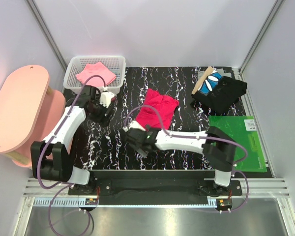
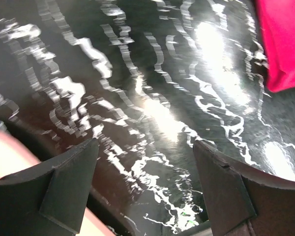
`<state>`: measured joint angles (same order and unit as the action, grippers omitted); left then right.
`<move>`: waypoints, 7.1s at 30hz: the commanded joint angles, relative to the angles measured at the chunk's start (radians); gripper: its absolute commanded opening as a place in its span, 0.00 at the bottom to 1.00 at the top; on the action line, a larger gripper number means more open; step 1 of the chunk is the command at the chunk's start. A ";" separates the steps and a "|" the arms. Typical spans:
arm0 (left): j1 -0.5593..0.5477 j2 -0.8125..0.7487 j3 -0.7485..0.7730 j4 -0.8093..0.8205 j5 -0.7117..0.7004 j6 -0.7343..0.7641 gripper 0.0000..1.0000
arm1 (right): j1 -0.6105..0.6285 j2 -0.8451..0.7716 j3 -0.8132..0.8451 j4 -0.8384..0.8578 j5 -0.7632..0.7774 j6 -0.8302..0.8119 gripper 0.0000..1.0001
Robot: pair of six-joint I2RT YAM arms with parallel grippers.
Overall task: Fold and stack the t-shirts
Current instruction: Grab one side of the 2/3 rectangular tshirt with right arm, then fold the long partially folded tshirt into a neat square, then smooth out wrinkles on the folded tshirt
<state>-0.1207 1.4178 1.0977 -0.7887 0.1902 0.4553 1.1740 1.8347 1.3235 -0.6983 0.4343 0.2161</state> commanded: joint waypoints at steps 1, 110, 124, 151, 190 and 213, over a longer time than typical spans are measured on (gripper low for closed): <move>0.033 -0.029 0.031 -0.014 0.043 -0.036 0.84 | 0.082 0.089 0.036 0.066 0.289 -0.093 0.88; 0.101 -0.092 0.205 -0.168 0.110 -0.058 0.83 | -0.419 0.045 0.605 -0.124 -0.647 0.144 1.00; 0.104 -0.097 0.194 -0.170 0.123 -0.076 0.83 | -0.485 0.056 -0.043 0.508 -1.340 0.545 0.98; 0.105 -0.088 0.200 -0.165 0.117 -0.087 0.83 | -0.452 0.041 0.134 0.174 -1.192 0.399 0.98; 0.145 -0.115 0.208 -0.173 0.110 -0.073 0.83 | -0.327 0.458 0.398 0.319 -1.358 0.457 0.94; 0.154 -0.132 0.228 -0.205 0.123 -0.067 0.83 | -0.416 0.146 0.170 0.322 -1.358 0.410 0.96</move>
<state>0.0284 1.3106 1.2869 -1.0019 0.2920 0.3775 0.7536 2.1815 1.6249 -0.3893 -0.9390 0.6594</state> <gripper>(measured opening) 0.831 0.961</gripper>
